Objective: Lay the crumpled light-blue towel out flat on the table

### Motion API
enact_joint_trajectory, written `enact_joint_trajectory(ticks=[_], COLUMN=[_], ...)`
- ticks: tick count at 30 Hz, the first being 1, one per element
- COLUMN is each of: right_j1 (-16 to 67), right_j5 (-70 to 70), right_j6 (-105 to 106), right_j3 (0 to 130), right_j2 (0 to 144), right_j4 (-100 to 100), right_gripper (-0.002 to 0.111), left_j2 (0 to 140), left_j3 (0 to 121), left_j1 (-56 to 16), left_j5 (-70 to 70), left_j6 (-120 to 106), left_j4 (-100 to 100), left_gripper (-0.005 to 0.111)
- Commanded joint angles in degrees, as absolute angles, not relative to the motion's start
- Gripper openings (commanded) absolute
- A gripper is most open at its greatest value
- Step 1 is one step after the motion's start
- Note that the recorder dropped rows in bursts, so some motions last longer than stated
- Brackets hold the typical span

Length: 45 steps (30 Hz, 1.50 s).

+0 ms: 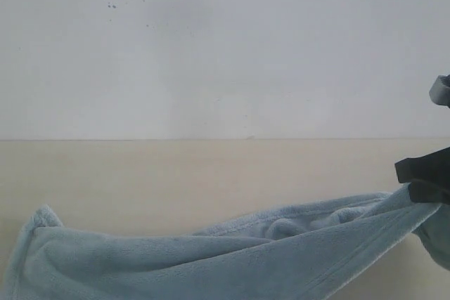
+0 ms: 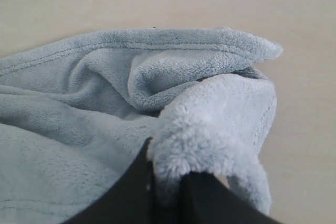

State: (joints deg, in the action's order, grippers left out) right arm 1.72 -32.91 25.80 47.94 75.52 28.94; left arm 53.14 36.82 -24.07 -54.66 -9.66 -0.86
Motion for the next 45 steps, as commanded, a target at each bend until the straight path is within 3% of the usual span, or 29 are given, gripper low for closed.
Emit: enact_joint_trajectory(ticks=[1,16,18,23,24,45], right_j1=[1.9,1.9,1.9,1.9,1.9,1.9], right_j5=[-32.7,-30.4,-30.0,-29.9,-30.0,-29.9], right_j6=[25.9,26.1,26.1,26.5,26.5,27.3], right_j3=[48.0,48.0,48.0,48.0,48.0,48.0], right_j2=[75.5,75.5,75.5,75.6,75.9,78.0], right_j4=[28.5,28.5,28.5,28.5,28.5,28.8], right_gripper=[0.009,0.009,0.009,0.009,0.009,0.009], left_j2=[55.1,67.2,67.8,67.8,67.8,81.0], left_j3=[36.7,36.1,36.1,36.1,36.1,32.7], left_j1=[-23.9,-24.1,-24.1,-24.1,-24.1,-24.1], left_j5=[-57.6,-55.8,-55.1,-53.5,-53.5,-48.6], left_j6=[-11.7,-15.8,-16.0,-17.1,-17.8,-20.2], left_j4=[0.9,9.4,9.6,9.8,10.1,12.0], left_gripper=[0.059,0.056,0.046,0.006,0.004,0.004])
